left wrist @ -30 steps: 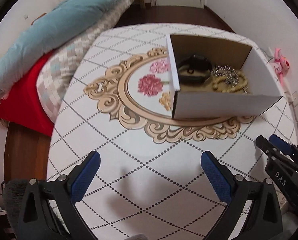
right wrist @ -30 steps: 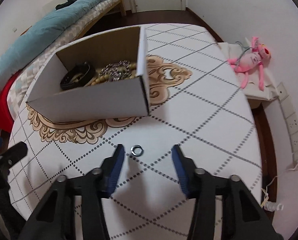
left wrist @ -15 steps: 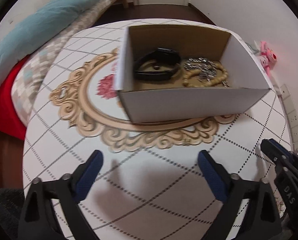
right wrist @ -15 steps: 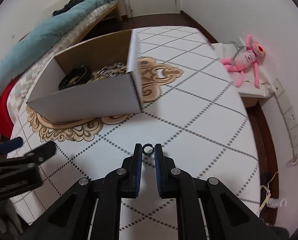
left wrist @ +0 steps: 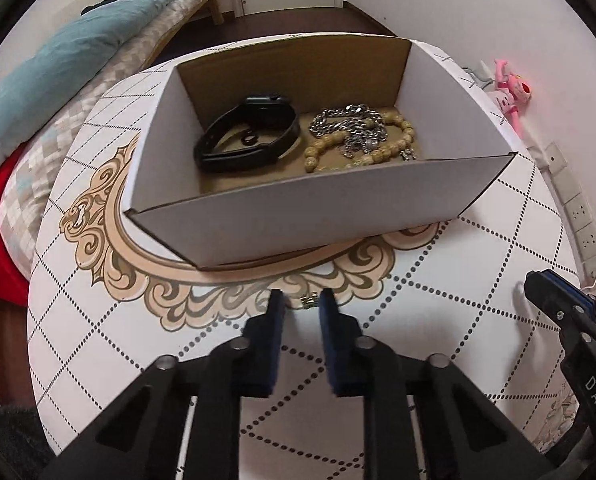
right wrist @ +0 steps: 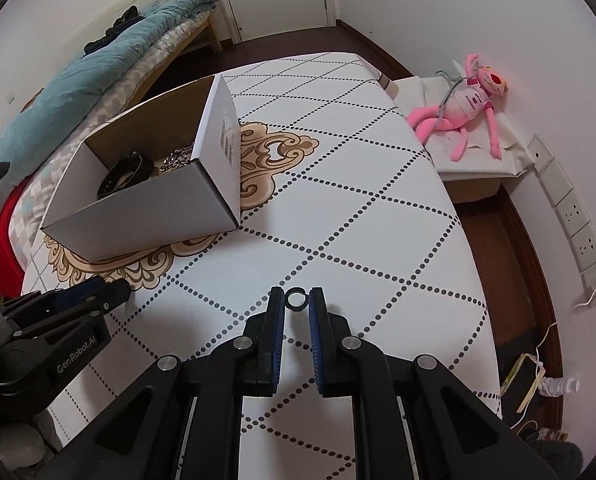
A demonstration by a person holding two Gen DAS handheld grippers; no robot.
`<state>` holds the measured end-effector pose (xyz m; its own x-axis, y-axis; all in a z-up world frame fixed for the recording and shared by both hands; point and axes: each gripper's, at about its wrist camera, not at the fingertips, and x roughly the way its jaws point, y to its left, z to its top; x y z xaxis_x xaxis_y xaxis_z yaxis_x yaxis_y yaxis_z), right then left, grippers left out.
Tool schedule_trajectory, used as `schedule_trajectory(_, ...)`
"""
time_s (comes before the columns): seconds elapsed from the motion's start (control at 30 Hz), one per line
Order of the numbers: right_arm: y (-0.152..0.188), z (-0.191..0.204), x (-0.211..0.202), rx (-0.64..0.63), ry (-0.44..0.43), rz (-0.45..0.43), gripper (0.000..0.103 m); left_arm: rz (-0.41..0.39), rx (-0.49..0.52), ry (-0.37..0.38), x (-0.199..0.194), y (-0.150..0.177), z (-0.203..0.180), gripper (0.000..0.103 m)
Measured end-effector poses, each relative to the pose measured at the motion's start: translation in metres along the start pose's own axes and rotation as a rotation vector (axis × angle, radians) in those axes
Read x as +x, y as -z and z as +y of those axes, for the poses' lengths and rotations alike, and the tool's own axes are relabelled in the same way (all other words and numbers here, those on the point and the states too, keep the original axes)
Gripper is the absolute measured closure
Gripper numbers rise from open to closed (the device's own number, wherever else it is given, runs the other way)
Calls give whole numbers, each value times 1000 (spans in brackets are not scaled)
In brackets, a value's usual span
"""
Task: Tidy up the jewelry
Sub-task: 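Grasp the small black ring with the right tool while the left tool grasps a tiny earring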
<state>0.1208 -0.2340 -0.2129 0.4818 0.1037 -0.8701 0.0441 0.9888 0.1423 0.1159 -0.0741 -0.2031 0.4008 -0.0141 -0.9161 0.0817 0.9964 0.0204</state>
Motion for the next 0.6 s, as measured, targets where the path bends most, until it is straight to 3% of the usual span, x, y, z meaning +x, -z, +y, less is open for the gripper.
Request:
schedule_trajectory(0.03, 0, 0, 0, 0, -1, -2, 90, -1, 3, 3, 0, 0, 0, 97)
schedule_trajectory(0.37, -2, -1, -8, 7, -15, -17, 90, -7, 6, 18, -5, 3, -1, 97)
schedule_trajectory(0.6, -7, 2, -33, 9, -63, -51, 90, -42, -12, 93, -47, 11, 8, 97)
